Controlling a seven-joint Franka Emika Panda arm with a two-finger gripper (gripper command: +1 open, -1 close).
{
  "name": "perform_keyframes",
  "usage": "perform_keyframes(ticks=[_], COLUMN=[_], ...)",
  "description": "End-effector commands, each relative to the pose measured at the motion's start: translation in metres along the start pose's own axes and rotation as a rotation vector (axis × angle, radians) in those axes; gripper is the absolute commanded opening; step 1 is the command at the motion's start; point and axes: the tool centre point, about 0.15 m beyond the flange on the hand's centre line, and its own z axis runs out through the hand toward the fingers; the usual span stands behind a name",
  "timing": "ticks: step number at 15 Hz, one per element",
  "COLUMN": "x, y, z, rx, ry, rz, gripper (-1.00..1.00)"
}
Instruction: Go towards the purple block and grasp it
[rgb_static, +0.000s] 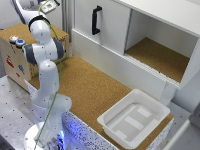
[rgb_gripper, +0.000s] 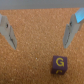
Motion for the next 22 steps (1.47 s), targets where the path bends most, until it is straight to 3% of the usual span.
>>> perform_keyframes(ticks=[1,3,7,15,18,19,22], x=[-0.009,0.002,0.013,-0.008,-0.007,-0.008,-0.009], y=[0.035,0.044,0.044,0.036,0.035,0.035,0.035], z=[0.06,0.071,0.092,0.105,0.103,0.105,0.105], rx=[0.032,0.029,0.055,0.044,0.046,0.041,0.029], ry=[0.13,0.129,0.065,-0.006,0.012,0.008,0.0], rz=[0.094,0.104,0.062,0.036,0.044,0.044,0.045], gripper=[1.0,1.0,1.0,1.0,1.0,-1.0,-1.0])
